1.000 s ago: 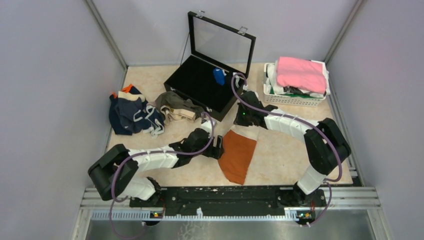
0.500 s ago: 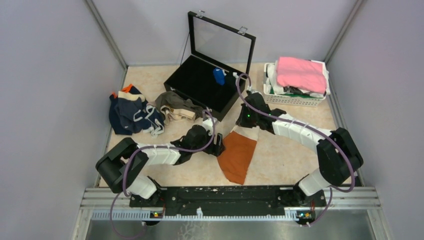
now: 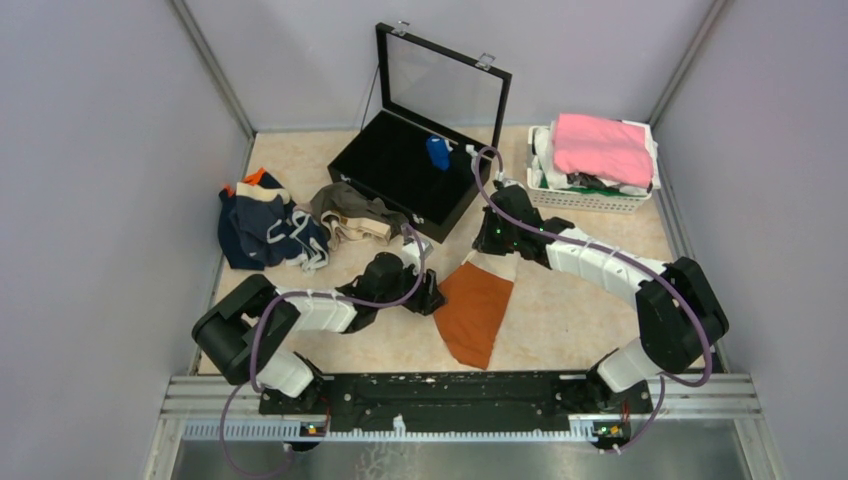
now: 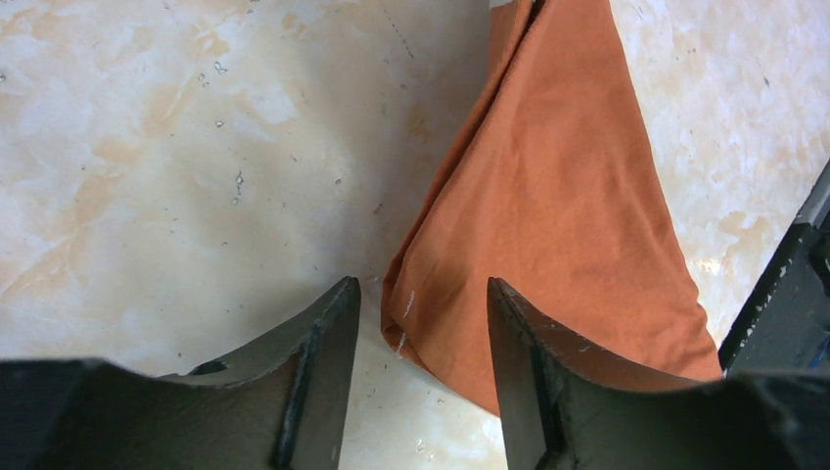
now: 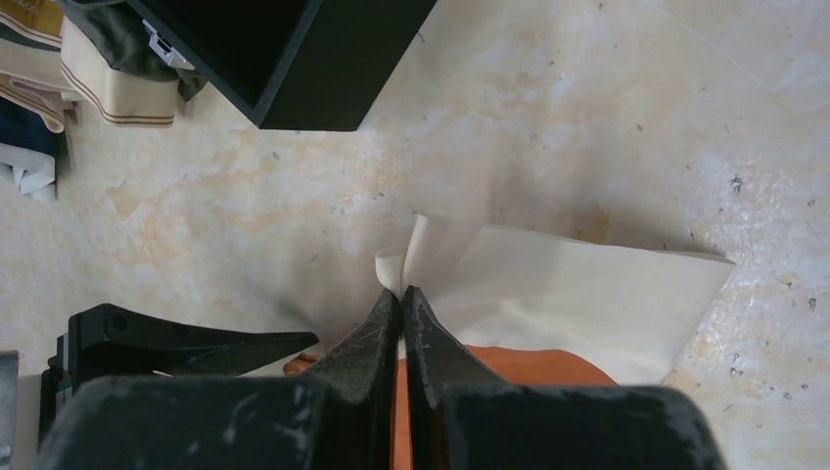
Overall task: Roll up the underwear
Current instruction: Fold the underwear at the center of the board.
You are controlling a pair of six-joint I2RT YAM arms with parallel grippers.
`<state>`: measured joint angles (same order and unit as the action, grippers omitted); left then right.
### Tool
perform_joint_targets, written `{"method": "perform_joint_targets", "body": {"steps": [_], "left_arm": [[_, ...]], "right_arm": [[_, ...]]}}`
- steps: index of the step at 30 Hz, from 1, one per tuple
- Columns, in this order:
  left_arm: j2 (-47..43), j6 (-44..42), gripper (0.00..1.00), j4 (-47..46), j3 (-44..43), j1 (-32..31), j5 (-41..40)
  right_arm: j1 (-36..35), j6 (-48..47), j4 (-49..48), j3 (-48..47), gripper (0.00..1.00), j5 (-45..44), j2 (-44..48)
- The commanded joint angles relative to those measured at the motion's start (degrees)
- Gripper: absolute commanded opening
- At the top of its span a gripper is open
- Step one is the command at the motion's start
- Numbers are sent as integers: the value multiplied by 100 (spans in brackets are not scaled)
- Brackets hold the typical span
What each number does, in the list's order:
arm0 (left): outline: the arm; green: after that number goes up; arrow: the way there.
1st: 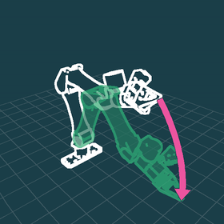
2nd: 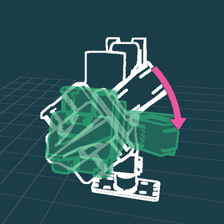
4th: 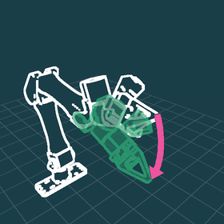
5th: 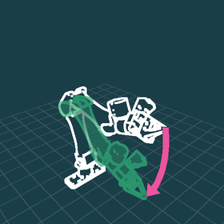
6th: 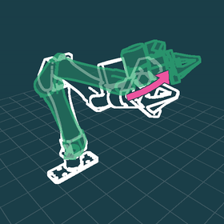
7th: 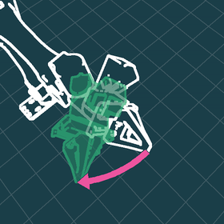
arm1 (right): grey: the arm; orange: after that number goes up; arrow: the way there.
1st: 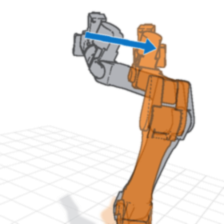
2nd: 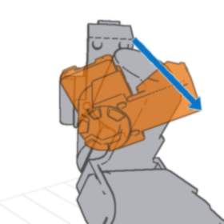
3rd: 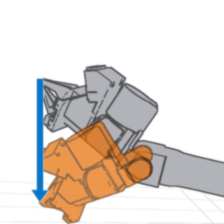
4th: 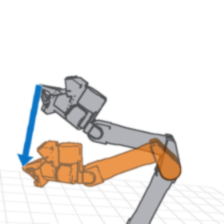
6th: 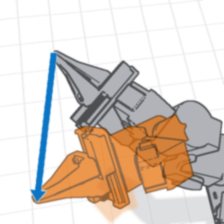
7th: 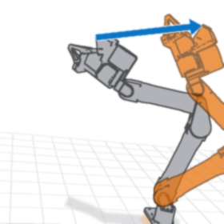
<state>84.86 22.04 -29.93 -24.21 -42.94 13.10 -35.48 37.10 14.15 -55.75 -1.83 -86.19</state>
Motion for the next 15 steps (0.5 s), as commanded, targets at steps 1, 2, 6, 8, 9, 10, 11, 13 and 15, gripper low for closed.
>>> {"method": "perform_joint_targets", "body": {"steps": [1,2,6,8,9,10,11,13,15], "left_arm": [[-64,2,54,-455,18,55,386],[-64,9,53,-460,9,57,417],[-174,28,50,-483,19,75,485],[-269,11,49,-472,46,90,470],[-308,3,48,-456,59,99,466],[-346,2,46,-440,71,101,466],[-373,2,45,-431,80,109,465],[-405,0,40,-418,91,110,482],[-399,2,37,-425,96,110,487]], "right_arm": [[28,-67,-133,49,0,-37,269],[26,-71,-137,53,0,-45,268],[26,-76,-136,55,0,-46,239],[32,-72,-147,52,0,-25,219],[27,-72,-145,51,0,-20,207],[27,-72,-144,40,0,-12,199],[29,-76,-150,41,0,-3,198],[35,-72,-154,46,0,6,186],[36,-69,-164,51,0,7,190]]}}
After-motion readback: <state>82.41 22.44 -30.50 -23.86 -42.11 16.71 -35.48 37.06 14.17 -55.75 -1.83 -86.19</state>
